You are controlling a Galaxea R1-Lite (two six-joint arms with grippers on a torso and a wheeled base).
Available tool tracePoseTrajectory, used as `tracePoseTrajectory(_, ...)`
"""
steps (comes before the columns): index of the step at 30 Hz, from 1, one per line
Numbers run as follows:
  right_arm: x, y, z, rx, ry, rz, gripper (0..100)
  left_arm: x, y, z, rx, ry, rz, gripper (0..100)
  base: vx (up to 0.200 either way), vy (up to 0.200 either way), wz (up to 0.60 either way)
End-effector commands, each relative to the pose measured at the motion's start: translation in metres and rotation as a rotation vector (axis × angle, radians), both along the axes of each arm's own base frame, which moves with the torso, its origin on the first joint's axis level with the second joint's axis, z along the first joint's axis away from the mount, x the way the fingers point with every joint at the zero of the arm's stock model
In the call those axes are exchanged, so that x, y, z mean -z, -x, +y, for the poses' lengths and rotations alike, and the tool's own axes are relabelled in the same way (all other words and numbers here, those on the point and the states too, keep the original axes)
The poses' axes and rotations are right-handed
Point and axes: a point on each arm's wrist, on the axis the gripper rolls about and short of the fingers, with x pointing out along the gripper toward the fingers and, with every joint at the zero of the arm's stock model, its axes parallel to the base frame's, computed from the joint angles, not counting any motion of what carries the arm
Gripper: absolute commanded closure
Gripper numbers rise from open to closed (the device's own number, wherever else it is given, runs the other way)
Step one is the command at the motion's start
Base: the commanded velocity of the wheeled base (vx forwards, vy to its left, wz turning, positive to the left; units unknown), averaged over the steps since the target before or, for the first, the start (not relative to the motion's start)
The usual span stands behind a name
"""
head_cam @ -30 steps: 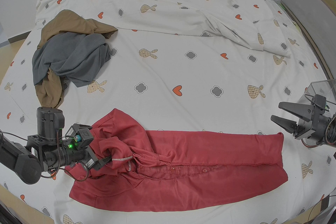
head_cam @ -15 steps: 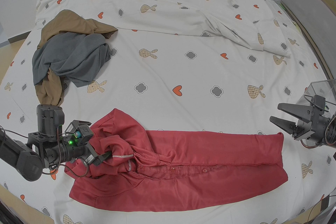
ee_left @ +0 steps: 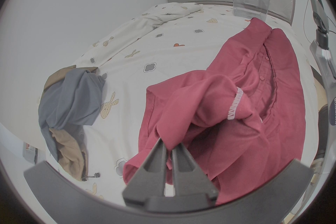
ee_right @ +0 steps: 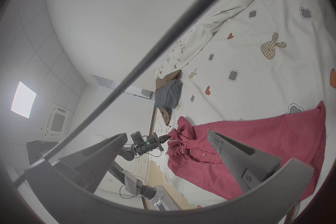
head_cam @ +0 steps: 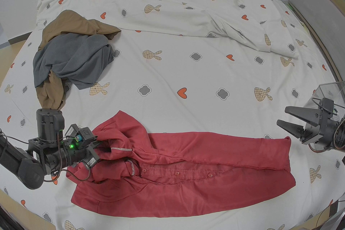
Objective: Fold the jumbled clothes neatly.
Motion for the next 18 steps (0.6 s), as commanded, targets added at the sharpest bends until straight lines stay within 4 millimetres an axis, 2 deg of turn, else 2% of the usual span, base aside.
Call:
tracePoseTrajectory(1,0.001,-0.001,0.0,-0.002,0.0,0.007,0,-0.019,0.021,0.005,-0.001,0.015,-0.062,100,0.0,0.0,0.0)
tracePoseTrajectory(4,0.002,-0.001,0.0,-0.004,0.0,0.011,0,-0.023,0.036,0.006,0.012,0.019,-0.075,100,0.0,0.0,0.0)
tracePoseTrajectory(9,0.004,-0.002,0.002,-0.01,0.001,0.017,0,-0.02,0.056,0.004,0.044,0.01,-0.046,100,0.0,0.0,0.0)
tracePoseTrajectory(15,0.02,-0.015,0.002,-0.005,0.004,0.097,0,-0.005,0.082,-0.001,0.076,-0.034,0.017,100,0.0,0.0,0.0)
tracePoseTrajectory(18,0.03,-0.022,0.002,-0.005,0.008,0.137,0,-0.002,0.086,-0.005,0.088,-0.047,0.027,100,0.0,0.0,0.0)
